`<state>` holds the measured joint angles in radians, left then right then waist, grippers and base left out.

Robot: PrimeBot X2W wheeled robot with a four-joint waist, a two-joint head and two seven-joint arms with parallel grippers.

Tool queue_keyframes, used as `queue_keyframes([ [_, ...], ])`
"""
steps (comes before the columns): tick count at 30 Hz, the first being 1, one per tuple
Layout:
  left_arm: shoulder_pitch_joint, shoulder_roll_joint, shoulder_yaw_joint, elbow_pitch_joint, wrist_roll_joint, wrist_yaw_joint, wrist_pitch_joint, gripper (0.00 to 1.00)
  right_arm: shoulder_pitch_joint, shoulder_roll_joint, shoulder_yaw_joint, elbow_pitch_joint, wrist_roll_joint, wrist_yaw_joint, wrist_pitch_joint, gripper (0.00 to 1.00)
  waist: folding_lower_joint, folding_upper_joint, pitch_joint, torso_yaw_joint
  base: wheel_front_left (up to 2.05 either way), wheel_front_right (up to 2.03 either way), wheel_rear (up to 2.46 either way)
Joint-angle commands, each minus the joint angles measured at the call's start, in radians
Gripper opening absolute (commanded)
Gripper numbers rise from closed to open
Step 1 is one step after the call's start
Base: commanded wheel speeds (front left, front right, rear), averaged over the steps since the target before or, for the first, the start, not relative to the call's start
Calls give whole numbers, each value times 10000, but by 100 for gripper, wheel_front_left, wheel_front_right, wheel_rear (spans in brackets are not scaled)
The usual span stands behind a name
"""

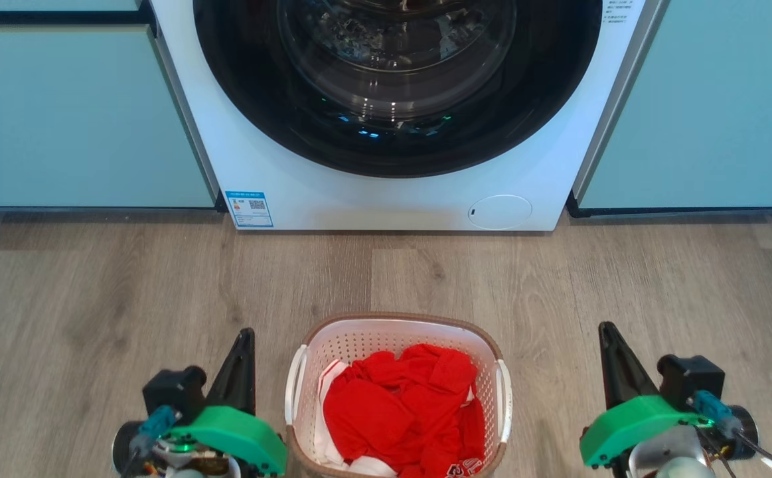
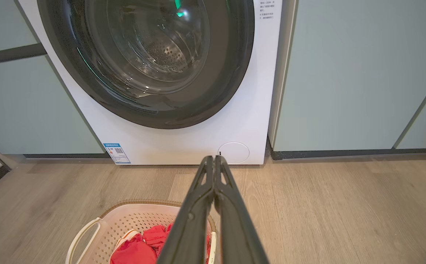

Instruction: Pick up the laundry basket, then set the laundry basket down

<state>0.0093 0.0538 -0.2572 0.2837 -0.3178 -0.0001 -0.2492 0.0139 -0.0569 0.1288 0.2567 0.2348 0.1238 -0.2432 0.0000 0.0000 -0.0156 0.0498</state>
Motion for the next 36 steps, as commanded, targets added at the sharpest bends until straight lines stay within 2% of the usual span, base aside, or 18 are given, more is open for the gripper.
queue_keyframes([
  [1, -461, 8, 74, -335, -233, -32, 8, 0, -339, -15, -48, -338, 273, 2, 25, 0, 0, 0, 3, -6, 0, 0, 0],
  [36, -670, 124, 951, -327, -4032, -402, 916, 0, -593, -168, -500, -271, 4357, 21, 860, 0, 0, 0, 56, -147, 0, 0, 0],
])
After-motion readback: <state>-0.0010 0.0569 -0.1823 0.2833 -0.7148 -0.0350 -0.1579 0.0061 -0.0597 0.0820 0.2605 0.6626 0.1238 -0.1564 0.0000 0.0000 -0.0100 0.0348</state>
